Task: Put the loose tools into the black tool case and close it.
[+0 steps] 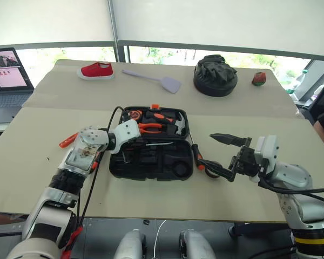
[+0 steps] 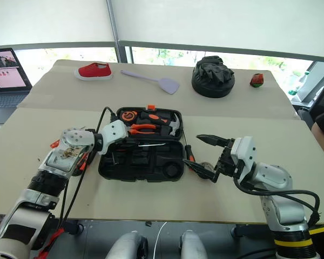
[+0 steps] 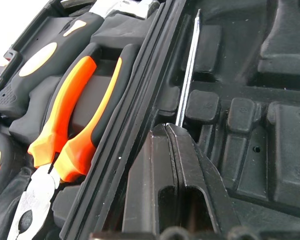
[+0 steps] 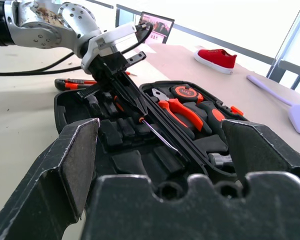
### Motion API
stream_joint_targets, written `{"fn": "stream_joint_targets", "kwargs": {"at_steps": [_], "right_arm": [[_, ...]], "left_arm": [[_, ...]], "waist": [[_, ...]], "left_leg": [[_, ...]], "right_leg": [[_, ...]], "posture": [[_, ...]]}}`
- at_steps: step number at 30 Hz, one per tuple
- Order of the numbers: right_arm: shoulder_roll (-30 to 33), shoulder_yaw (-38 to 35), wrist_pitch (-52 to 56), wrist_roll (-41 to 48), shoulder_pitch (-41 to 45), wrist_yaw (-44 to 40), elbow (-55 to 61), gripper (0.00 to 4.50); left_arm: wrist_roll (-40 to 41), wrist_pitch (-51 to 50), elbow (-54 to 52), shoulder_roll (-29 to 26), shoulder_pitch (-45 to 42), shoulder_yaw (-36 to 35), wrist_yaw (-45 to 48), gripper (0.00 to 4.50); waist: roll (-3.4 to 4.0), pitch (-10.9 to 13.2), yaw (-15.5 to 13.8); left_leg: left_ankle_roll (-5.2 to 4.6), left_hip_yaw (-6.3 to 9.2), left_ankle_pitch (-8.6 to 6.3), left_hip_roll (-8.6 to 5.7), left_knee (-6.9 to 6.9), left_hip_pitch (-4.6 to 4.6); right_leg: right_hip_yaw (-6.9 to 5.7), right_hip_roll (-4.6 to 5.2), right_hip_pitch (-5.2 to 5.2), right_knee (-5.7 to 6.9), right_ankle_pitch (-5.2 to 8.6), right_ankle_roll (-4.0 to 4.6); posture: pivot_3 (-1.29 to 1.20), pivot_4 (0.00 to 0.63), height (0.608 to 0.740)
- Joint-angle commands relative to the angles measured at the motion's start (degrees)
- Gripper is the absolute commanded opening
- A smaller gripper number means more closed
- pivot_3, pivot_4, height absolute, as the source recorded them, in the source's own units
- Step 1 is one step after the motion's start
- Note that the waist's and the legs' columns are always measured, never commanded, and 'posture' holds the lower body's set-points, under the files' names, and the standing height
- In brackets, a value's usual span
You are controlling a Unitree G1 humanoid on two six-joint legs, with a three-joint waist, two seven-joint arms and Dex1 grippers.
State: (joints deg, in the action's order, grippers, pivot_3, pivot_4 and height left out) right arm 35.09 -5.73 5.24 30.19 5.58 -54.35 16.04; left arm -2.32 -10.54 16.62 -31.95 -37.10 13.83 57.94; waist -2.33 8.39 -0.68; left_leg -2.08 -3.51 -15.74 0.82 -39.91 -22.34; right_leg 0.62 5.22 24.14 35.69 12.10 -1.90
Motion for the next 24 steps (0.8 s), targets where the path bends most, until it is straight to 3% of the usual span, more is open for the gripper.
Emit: {"fn": "stream_joint_targets", "kwargs": {"at_steps": [1,4,9,11,14,17,20,23,24], "right_arm": [[-0.29,-2.09,-1.51,-0.09,-0.01,0.58,0.56,4.5],[-0.58,-1.85,-1.69,-0.37,-0.12,0.79,0.54,4.5],[-0.54,-3.57,-1.24,-1.0,-1.1,2.93,0.69,4.5],[0.28,-6.22,-0.16,-0.42,-3.3,4.02,1.01,4.5],[2.13,-9.4,2.94,0.37,-8.4,4.86,2.54,4.5],[4.19,-12.08,4.83,-0.32,-16.38,4.06,3.35,4.5],[5.14,-14.98,6.36,-1.33,-23.03,4.73,2.12,4.5],[5.49,-15.63,13.31,1.76,-21.37,9.59,6.02,4.5],[5.69,-15.28,16.36,3.33,-19.32,11.04,7.65,4.5]], "left_arm": [[-2.69,-5.76,1.73,1.33,1.97,3.26,-1.32,0.05],[-2.2,-7.73,1.68,2.46,2.46,3.81,-1.0,0.05],[2.27,-0.53,0.22,4.25,3.27,-1.34,-2.42,0.05],[9.72,1.67,-3.17,4.04,4.59,-7.32,1.1,0.45],[19.05,4.91,-7.1,2.16,7.31,-14.73,6.4,1.42],[26.54,3.43,-11.2,-3.87,13.0,-18.92,16.38,2.48],[29.57,4.49,-13.24,-9.28,19.49,-22.99,21.22,3.57],[31.25,6.64,-12.97,-11.88,25.57,-27.65,22.6,4.29],[31.7,6.43,-13.52,-12.26,26.87,-28.36,22.52,4.29]], "waist": [[0.07,-0.05,-0.03],[0.3,-0.22,-0.11],[0.57,-0.4,-0.15],[0.57,-0.4,-0.13],[0.54,-0.38,-0.03],[0.55,-0.37,0.13],[0.59,-0.38,0.49],[0.59,-0.35,0.67],[0.59,-0.35,0.8]], "left_leg": [[0.0,0.01,0.0,0.0,0.0,0.05],[0.0,0.01,0.0,-0.01,0.0,0.16],[0.0,0.0,0.0,-0.02,0.01,0.27],[0.0,0.01,0.0,-0.02,0.01,0.14],[-0.01,0.01,-0.01,0.02,0.02,-0.08],[-0.01,0.02,-0.01,0.03,0.04,-0.13],[-0.06,-0.02,-0.05,0.07,0.17,0.08],[-0.05,-0.09,-0.05,0.08,0.14,0.1],[-0.04,-0.12,-0.04,0.11,0.06,0.11]], "right_leg": [[0.0,-0.01,-0.04,0.01,0.0,0.0],[0.0,0.02,-0.16,0.02,0.01,0.0],[0.03,0.05,-0.26,0.01,0.04,-0.04],[0.03,0.04,-0.13,0.03,0.03,-0.03],[0.04,0.05,0.12,0.06,0.03,-0.02],[0.01,0.05,0.16,0.02,0.03,-0.01],[0.06,0.06,0.02,-0.03,0.11,0.05],[0.11,0.1,0.02,-0.03,0.16,0.04],[0.13,0.09,0.02,-0.04,0.16,0.03]], "posture": [[0.0,0.15,0.74],[0.0,0.15,0.74],[0.0,0.15,0.74],[0.0,0.15,0.74],[0.0,0.15,0.74],[0.0,0.15,0.74],[0.0,0.15,0.74],[0.0,0.15,0.74],[0.0,0.15,0.74]]}}
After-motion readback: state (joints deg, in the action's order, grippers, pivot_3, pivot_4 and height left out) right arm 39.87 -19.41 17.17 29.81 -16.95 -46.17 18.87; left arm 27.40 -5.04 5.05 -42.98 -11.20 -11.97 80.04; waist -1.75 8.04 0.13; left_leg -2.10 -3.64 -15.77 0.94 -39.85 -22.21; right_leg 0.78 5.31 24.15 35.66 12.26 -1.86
